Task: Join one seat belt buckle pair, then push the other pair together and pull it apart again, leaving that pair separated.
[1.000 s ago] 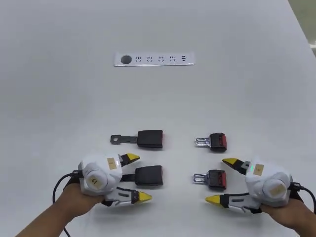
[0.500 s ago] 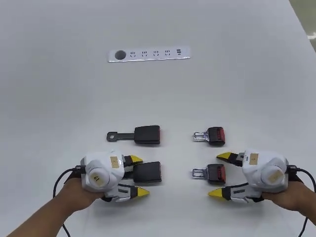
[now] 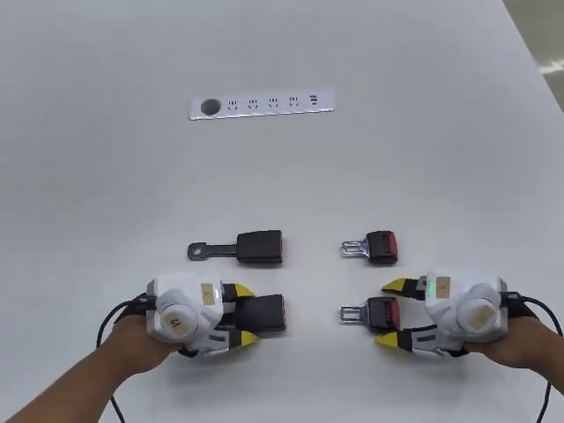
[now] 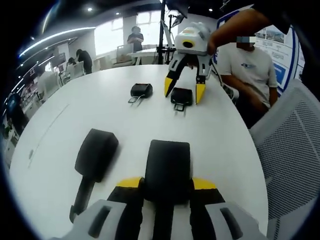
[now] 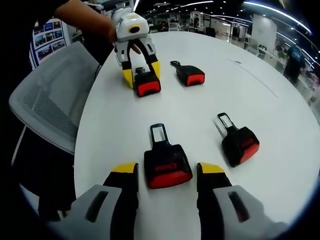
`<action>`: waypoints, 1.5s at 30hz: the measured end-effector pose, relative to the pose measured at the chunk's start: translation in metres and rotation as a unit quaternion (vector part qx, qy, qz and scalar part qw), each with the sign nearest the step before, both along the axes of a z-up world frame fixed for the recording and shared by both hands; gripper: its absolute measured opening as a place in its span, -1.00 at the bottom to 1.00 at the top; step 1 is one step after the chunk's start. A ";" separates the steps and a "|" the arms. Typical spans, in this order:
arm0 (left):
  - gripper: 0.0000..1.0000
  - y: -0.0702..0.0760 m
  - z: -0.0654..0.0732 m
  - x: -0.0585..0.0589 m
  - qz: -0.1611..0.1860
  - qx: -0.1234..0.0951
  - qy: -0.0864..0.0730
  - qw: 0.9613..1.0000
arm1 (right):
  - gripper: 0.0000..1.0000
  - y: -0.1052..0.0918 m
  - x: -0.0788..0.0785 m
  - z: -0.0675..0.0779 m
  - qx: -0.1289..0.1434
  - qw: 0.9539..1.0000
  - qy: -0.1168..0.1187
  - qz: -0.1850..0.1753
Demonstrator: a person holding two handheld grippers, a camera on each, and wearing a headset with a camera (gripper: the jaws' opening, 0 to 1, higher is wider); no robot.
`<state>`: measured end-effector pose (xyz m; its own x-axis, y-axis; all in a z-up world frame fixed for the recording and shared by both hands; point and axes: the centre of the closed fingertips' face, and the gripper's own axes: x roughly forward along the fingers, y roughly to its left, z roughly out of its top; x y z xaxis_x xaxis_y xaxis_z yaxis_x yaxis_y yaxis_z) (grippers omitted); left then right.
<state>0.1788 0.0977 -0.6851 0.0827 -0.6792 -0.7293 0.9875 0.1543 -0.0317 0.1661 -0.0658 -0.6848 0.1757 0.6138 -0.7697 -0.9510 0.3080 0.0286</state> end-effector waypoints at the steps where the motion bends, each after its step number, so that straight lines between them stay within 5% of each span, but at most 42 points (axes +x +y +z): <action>1: -0.29 0.000 0.000 -0.001 -0.006 0.002 0.002 1.000 | -0.17 -0.001 0.001 0.000 -0.003 1.000 -0.002 0.002; 7: -0.31 -0.001 -0.003 -0.001 -0.024 0.007 0.000 1.000 | -0.29 -0.004 -0.001 -0.001 -0.034 0.999 -0.010 0.036; 23: -0.32 0.001 -0.005 0.000 -0.033 0.020 0.008 0.999 | -0.32 -0.010 0.001 -0.012 -0.077 0.996 0.008 0.043; 45: -0.33 0.003 -0.004 -0.001 -0.037 0.035 0.015 0.999 | -0.32 0.031 0.003 -0.009 -0.059 0.998 0.003 0.034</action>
